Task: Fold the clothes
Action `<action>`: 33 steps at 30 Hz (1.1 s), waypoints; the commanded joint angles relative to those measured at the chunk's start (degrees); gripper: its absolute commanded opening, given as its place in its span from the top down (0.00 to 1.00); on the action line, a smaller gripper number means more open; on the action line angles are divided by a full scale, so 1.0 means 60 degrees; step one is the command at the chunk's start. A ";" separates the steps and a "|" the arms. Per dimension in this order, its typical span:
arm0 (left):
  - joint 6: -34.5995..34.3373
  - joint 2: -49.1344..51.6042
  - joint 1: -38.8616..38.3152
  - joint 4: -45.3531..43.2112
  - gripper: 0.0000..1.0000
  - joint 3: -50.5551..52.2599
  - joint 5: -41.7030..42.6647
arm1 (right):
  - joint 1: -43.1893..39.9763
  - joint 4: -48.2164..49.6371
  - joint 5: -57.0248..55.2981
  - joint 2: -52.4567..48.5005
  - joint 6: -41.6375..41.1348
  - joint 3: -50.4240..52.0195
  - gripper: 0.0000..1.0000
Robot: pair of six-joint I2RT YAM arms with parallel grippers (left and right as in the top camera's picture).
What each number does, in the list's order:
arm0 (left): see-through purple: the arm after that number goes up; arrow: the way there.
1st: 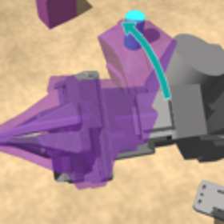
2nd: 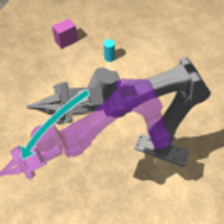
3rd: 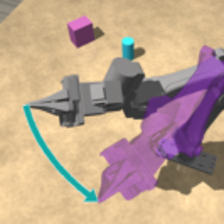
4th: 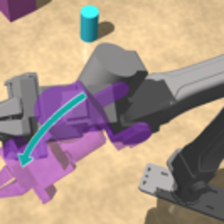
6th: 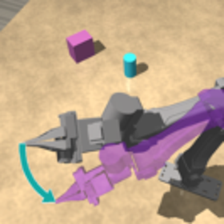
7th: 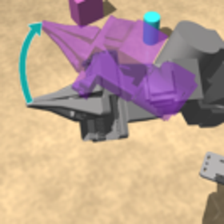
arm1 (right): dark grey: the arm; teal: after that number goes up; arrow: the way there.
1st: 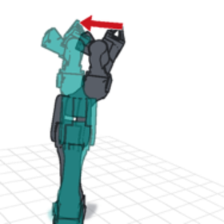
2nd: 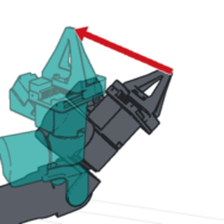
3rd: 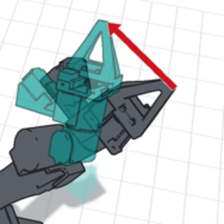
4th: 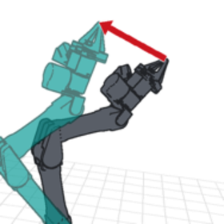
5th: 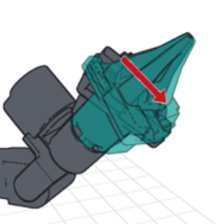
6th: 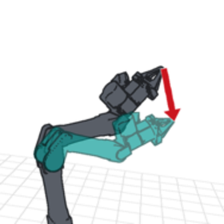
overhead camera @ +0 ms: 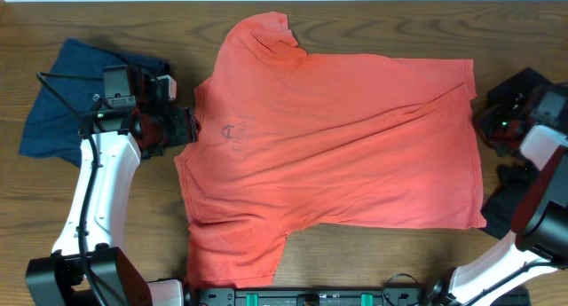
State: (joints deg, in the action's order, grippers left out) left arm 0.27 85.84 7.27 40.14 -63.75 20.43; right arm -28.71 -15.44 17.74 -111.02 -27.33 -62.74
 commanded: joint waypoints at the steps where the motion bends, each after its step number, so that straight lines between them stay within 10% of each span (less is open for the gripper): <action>1: 0.0208 0.0095 -0.0022 -0.0208 0.37 -0.0040 -0.0015 | -0.0306 -0.0903 0.0874 0.0342 0.1421 -0.0678 0.81; 13: 0.1523 0.2568 -0.0758 -0.2317 0.89 -0.0040 -0.0015 | -0.0040 -0.5504 0.1872 0.3697 0.2371 -0.0849 0.76; 33: 0.0004 0.5625 -0.0721 -0.6736 0.94 -0.0055 -0.1825 | 0.2116 -0.7362 -0.0372 0.4204 0.2783 -0.0692 0.71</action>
State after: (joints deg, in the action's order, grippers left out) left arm 5.13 115.83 2.50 0.43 -65.21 17.69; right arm -17.85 -59.53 22.26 -85.86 -10.66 -67.16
